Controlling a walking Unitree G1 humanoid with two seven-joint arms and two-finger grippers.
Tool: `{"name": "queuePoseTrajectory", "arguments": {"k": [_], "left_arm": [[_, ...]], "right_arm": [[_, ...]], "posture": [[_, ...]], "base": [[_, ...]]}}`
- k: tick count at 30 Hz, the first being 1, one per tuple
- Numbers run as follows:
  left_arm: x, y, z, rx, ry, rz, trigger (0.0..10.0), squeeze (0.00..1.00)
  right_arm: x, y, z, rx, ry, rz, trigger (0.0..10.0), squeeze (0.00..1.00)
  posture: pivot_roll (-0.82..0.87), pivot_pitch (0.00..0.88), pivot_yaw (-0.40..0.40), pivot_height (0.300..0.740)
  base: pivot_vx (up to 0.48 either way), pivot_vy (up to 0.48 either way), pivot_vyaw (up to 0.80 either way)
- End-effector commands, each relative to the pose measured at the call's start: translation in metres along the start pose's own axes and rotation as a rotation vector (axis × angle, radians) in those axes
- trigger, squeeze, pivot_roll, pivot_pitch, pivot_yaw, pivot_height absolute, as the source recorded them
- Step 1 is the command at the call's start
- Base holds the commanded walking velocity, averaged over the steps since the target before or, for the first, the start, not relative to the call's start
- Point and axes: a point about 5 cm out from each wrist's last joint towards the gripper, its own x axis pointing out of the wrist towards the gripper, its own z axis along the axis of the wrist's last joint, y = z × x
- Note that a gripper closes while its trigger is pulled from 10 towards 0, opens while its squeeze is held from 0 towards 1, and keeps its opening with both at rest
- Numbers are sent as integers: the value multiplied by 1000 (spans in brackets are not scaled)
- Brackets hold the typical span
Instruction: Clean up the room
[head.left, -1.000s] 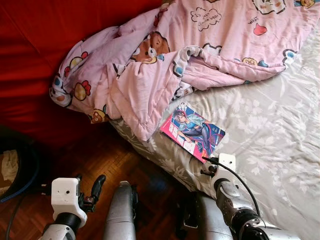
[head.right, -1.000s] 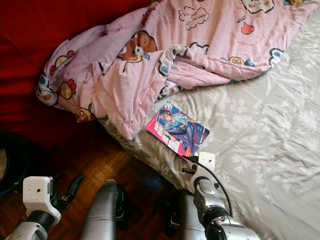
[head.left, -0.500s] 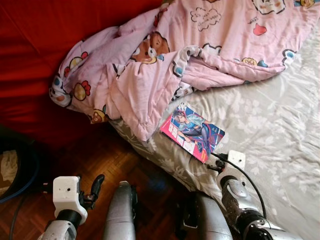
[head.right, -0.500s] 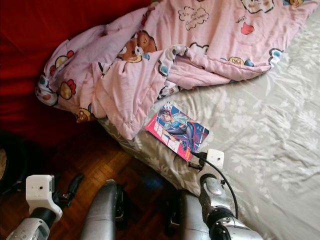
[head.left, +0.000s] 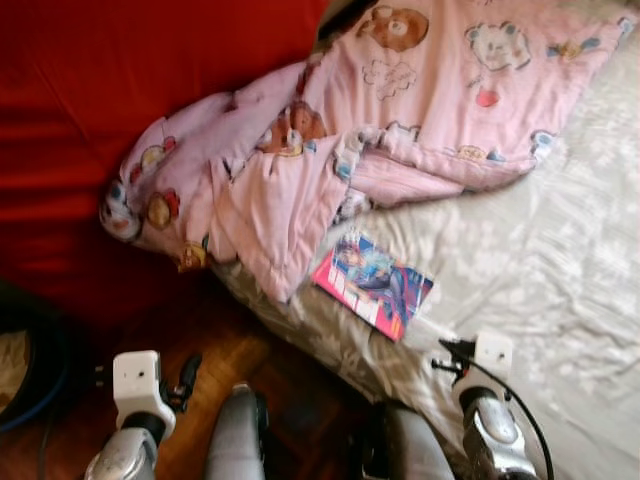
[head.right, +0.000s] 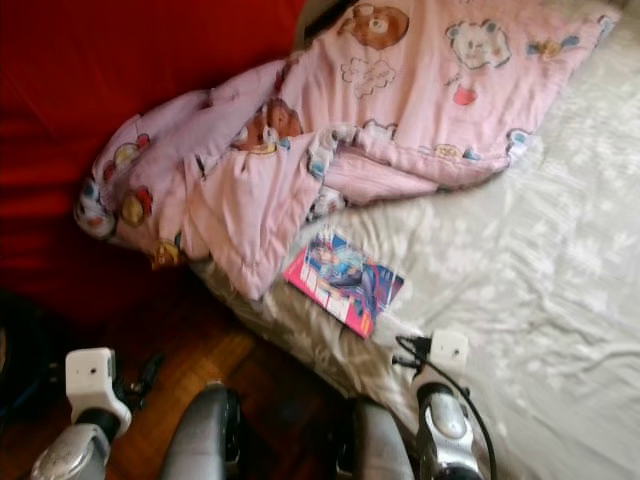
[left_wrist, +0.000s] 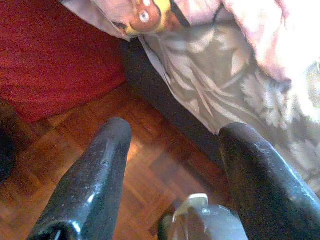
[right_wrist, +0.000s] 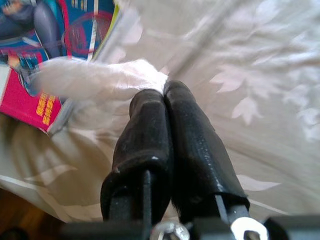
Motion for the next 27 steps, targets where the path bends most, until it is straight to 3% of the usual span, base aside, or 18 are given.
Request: {"name": "queuePoseTrajectory", "arguments": {"k": [1,4,5,6,7,13,27], "left_arm": [[-7,9,-23,13,77,38,10000,0],[-5,9,-33,7,117,50,10000,0],[-5,9,-38,4,135,54,10000,0],[-5,8,-41,1,147,56,10000,0],[-4,8,-44,-4,157,59,10000,0],[-1,-1,-68,-30,272,85,10000,0],[1,-10,-88,-24,448,92,10000,0]], "right_arm": [[-9,-5,-14,-20,29,-6,0,0],[-11,-5,-20,-16,60,0,0,0],[-13,-5,-24,-20,76,3,2275,0],[-14,-5,-26,-23,86,5,2275,0],[-15,-6,-28,-28,101,2,10000,0],[-27,-9,-58,-20,302,-14,10000,0],[-48,-18,-89,-20,512,-42,10000,0]], "posture": [[134,29,-80,660],[121,0,-80,660],[118,0,-81,660],[118,0,-81,660],[116,0,-84,660],[104,0,-84,665],[49,0,-63,740]], "base": [[0,0,0],[0,0,0],[0,0,0],[0,0,0],[0,0,0],[0,0,0],[0,0,0]]}}
